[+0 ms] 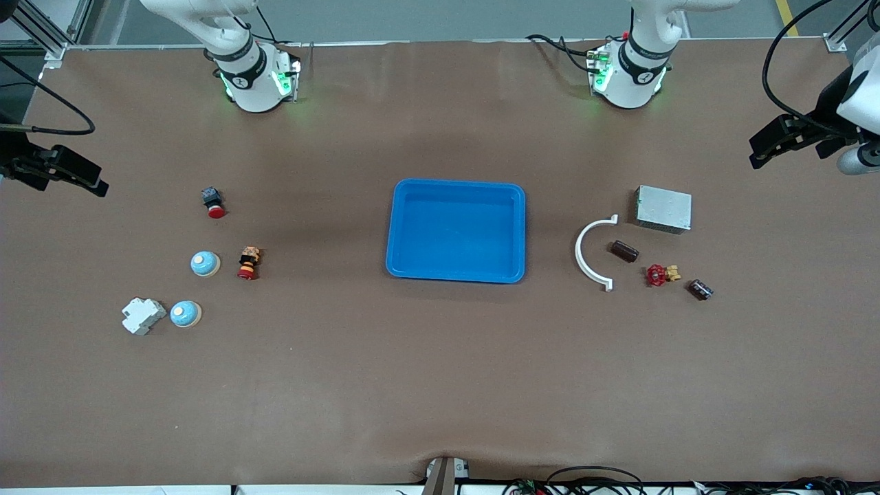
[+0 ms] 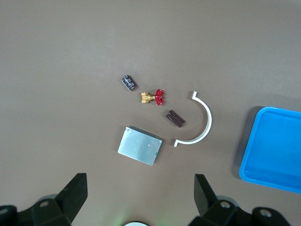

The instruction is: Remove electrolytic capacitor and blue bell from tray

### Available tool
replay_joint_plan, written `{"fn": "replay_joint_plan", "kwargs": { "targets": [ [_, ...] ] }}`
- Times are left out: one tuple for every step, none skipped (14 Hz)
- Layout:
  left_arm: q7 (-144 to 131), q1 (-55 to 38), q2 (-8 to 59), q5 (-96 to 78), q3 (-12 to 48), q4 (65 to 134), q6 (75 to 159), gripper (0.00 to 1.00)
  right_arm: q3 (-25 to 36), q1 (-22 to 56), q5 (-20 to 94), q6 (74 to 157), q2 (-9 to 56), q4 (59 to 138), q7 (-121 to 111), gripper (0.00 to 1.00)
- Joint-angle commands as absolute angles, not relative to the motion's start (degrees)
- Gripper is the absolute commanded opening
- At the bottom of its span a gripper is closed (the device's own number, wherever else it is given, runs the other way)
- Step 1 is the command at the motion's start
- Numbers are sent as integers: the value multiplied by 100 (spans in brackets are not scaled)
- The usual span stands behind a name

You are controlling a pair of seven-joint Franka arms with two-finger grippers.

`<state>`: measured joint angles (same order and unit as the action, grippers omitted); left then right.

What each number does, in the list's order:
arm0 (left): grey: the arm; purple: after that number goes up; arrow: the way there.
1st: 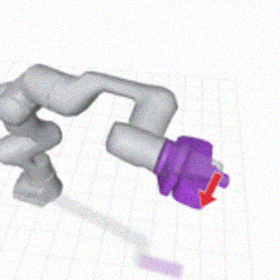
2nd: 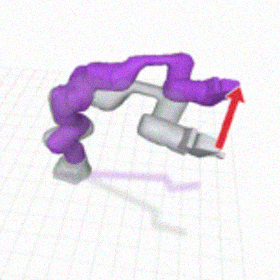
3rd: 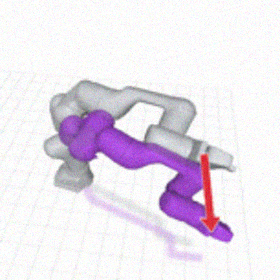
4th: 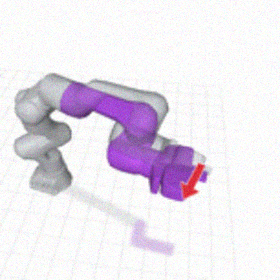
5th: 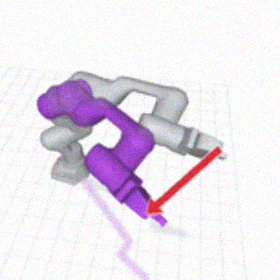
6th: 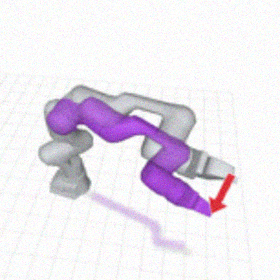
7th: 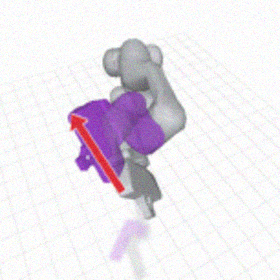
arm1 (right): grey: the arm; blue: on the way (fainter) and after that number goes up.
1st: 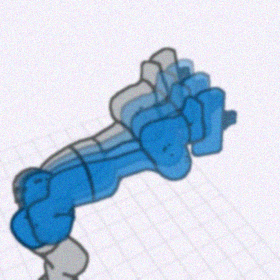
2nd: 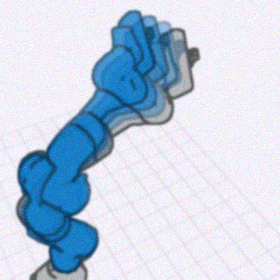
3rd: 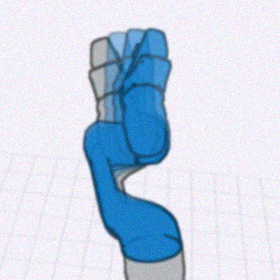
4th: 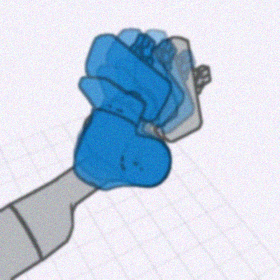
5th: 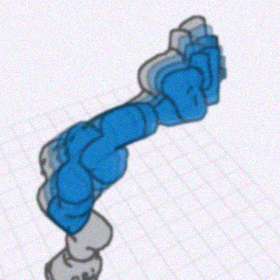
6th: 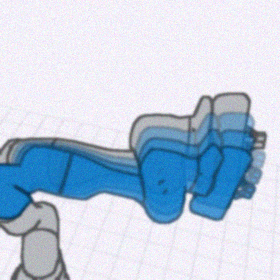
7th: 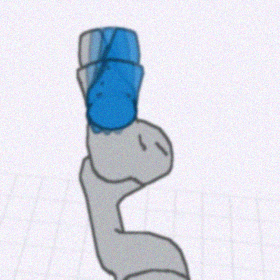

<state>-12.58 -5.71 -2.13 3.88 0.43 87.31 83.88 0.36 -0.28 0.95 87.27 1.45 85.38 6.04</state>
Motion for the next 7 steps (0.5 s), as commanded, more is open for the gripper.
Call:
{"fn": "replay_joint_plan", "kwargs": {
  "targets": [
    [-1169, -545, -281, 325, 79, 8719, 8367, 100, 18, -35, 105, 8824, -44, 8745, 475, 100],
    [-1169, -545, -290, 308, 70, 8745, 8367, 100, 18, -35, 105, 8824, -44, 8754, 301, 100],
    [-1239, -554, -290, 282, 79, 8763, 8376, 100, 18, -44, 105, 8816, -44, 8754, 90, 100],
    [-1257, -554, -290, 281, 79, 8771, 8367, 100, 18, -44, 105, 8807, -44, 8754, -25, 100],
    [-1266, -554, -290, 273, 79, 8780, 8376, 100, 18, -44, 105, 8798, -44, 8763, -44, 100],
    [-1266, -554, -290, 264, 79, 8789, 8367, 100, 18, -44, 105, 8789, -44, 8763, -44, 100],
    [-1257, -562, -281, 238, 88, 8780, 8376, 100, 18, -44, 105, 8789, -44, 8771, -44, 100]
  ]
}}
